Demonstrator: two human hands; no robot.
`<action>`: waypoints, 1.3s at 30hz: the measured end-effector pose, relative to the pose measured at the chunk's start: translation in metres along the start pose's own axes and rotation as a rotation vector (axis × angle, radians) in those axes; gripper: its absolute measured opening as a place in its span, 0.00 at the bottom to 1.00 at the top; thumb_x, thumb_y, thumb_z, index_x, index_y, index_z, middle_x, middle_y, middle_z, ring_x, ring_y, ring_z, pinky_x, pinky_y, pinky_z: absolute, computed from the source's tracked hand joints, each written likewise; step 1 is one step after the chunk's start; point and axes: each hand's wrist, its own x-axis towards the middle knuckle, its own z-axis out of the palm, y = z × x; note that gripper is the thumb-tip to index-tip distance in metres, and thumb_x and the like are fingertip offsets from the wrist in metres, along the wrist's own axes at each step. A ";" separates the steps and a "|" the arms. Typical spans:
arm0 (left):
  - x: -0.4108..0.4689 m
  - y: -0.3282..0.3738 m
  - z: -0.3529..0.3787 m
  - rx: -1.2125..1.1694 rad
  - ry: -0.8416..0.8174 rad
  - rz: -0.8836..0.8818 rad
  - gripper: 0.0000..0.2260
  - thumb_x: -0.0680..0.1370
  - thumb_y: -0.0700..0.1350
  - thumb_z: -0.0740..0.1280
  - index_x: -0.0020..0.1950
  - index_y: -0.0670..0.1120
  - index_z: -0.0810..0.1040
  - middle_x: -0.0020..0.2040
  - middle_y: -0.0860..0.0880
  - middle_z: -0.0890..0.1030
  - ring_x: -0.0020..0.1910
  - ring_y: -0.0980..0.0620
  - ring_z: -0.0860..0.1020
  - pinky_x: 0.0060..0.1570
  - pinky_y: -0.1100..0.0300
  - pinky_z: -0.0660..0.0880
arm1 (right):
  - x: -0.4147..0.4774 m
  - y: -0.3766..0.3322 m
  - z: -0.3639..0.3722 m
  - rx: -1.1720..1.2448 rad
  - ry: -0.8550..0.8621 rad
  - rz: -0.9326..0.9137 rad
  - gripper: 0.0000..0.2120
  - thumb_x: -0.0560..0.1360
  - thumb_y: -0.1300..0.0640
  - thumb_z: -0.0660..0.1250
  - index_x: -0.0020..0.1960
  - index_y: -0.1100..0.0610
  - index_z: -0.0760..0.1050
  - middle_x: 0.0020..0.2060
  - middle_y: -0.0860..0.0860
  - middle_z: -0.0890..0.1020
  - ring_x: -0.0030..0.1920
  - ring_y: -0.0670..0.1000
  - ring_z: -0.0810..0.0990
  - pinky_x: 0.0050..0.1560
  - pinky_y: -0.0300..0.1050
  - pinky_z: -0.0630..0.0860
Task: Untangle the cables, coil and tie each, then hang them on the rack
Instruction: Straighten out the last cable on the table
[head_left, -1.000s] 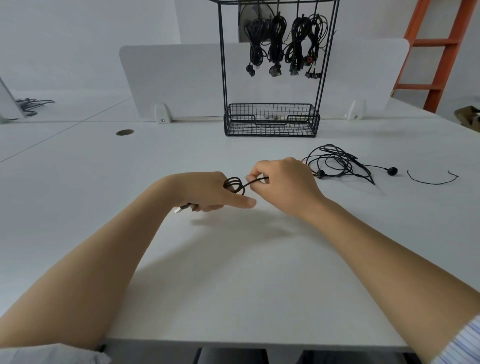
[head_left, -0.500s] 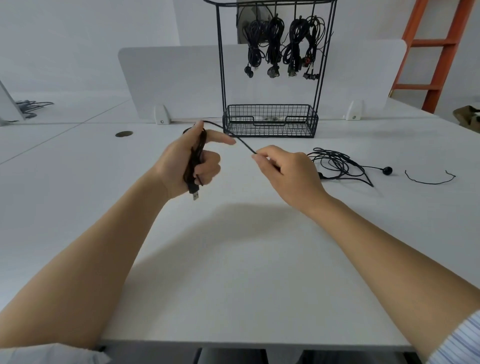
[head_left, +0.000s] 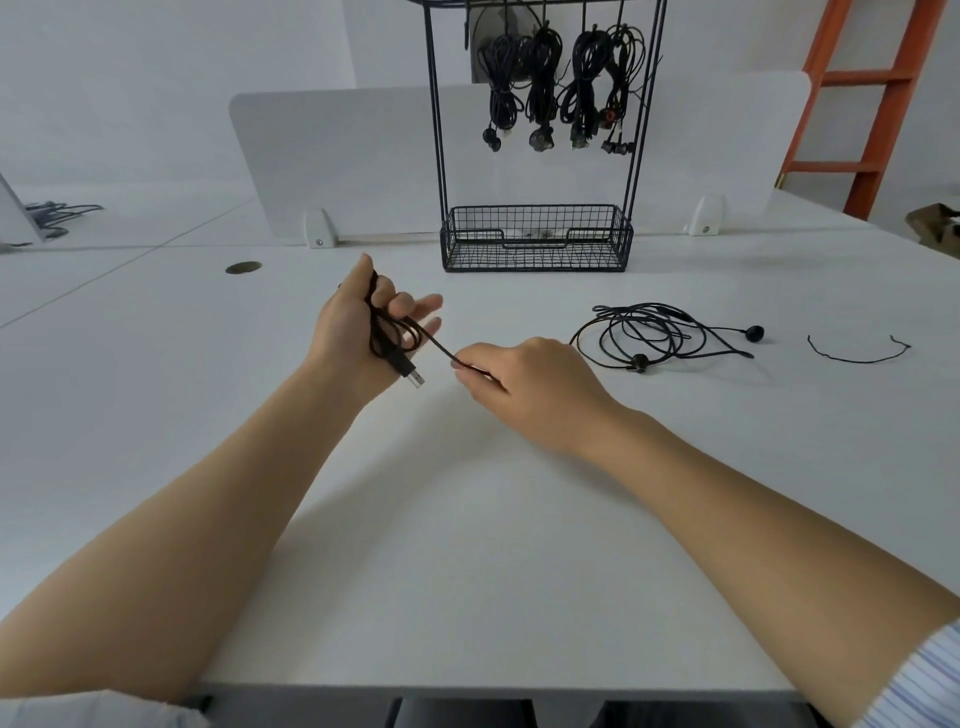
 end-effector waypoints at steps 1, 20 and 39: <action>-0.001 0.001 0.001 -0.051 -0.010 -0.028 0.30 0.82 0.55 0.51 0.19 0.47 0.63 0.19 0.52 0.63 0.21 0.53 0.72 0.37 0.60 0.78 | 0.000 0.000 0.000 -0.005 -0.001 0.006 0.14 0.80 0.50 0.53 0.54 0.55 0.75 0.32 0.51 0.72 0.36 0.56 0.68 0.37 0.44 0.62; -0.009 0.019 0.001 0.883 -0.066 -0.161 0.23 0.75 0.57 0.65 0.29 0.50 0.56 0.23 0.52 0.57 0.20 0.54 0.55 0.22 0.65 0.52 | 0.005 0.023 -0.002 0.269 0.393 0.213 0.08 0.70 0.65 0.65 0.46 0.59 0.81 0.39 0.55 0.82 0.44 0.57 0.79 0.48 0.50 0.74; -0.024 0.002 0.015 1.619 -0.373 -0.202 0.26 0.78 0.61 0.55 0.27 0.46 0.57 0.19 0.53 0.59 0.19 0.53 0.56 0.23 0.63 0.56 | 0.006 0.019 -0.002 0.529 0.465 0.341 0.07 0.72 0.63 0.65 0.47 0.57 0.80 0.28 0.54 0.77 0.26 0.43 0.68 0.35 0.40 0.66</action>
